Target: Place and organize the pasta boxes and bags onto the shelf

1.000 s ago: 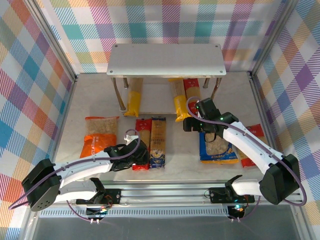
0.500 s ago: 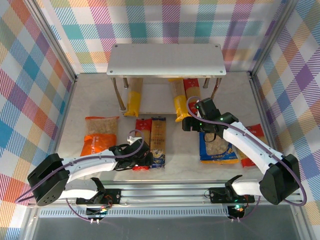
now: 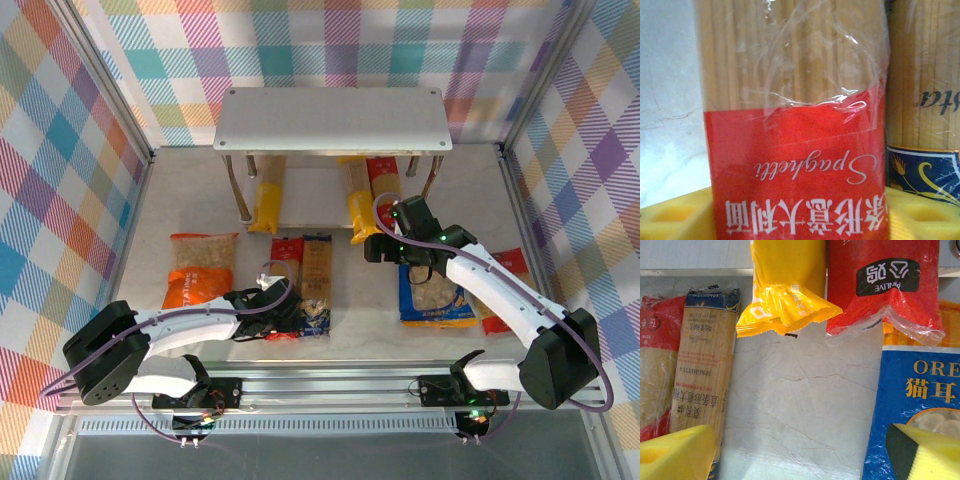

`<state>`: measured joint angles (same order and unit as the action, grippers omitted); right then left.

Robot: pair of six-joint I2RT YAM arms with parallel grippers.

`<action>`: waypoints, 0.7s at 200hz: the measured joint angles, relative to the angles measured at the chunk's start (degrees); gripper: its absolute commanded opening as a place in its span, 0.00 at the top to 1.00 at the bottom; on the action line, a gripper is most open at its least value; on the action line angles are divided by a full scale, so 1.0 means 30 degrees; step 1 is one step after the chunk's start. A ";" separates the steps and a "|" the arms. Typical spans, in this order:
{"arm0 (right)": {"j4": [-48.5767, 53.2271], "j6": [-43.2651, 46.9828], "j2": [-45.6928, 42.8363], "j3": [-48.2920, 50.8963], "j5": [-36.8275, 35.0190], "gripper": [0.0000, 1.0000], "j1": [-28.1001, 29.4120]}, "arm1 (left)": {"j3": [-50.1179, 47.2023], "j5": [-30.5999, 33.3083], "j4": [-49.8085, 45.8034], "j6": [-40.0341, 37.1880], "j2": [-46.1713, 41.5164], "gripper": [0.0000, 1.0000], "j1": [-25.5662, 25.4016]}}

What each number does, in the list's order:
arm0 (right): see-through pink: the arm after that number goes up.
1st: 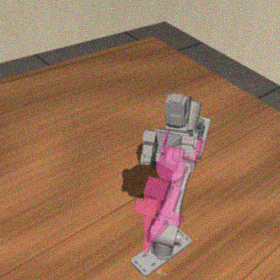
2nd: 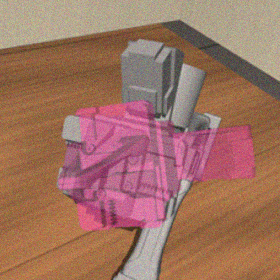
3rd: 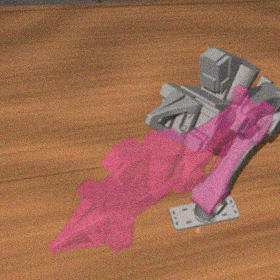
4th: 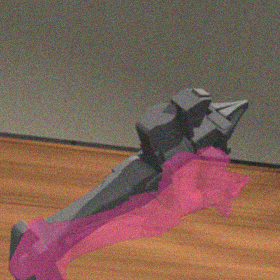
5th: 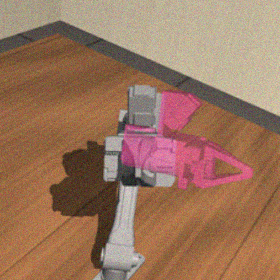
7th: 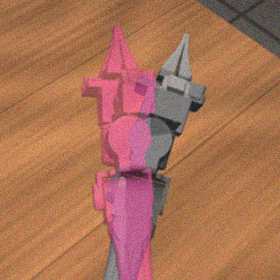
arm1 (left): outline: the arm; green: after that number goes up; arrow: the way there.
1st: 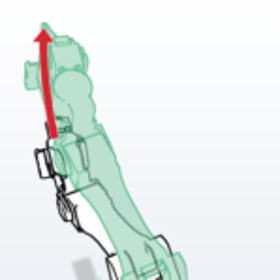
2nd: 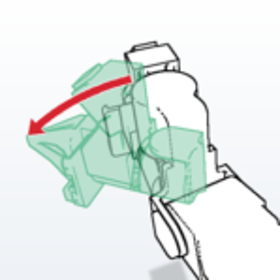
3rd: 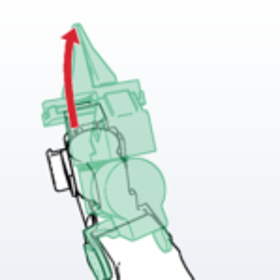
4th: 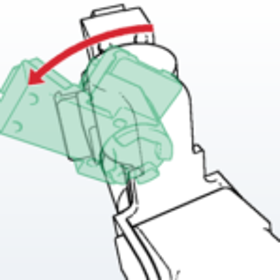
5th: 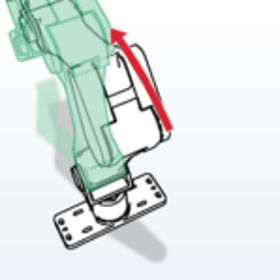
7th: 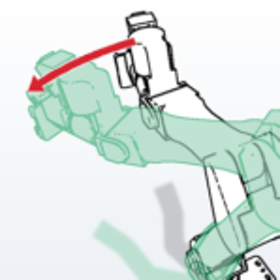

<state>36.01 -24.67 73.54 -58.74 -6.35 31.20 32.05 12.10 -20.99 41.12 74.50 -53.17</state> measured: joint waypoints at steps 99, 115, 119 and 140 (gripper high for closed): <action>0.0007 -0.0058 0.0000 0.0015 -0.0007 0.12 0.0000 | 0.0852 0.0080 -0.1282 -0.0583 -0.0124 1.00 0.0000; 0.0015 -0.0058 0.0000 0.0015 -0.0007 0.12 0.0000 | 0.0903 0.0124 -0.1749 -0.0736 -0.0423 1.00 0.0000; 0.0015 -0.0058 0.0000 0.0015 -0.0007 0.12 0.0000 | 0.0903 0.0124 -0.1916 -0.0794 -0.0568 1.00 0.0000; 0.0015 -0.0058 0.0000 0.0015 -0.0007 0.12 0.0000 | 0.0911 0.0109 -0.3067 -0.1093 -0.1719 1.00 0.0000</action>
<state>36.05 -24.84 73.54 -58.70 -6.37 31.20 34.79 12.43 -30.20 37.85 69.34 -53.17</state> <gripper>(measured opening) 0.881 0.310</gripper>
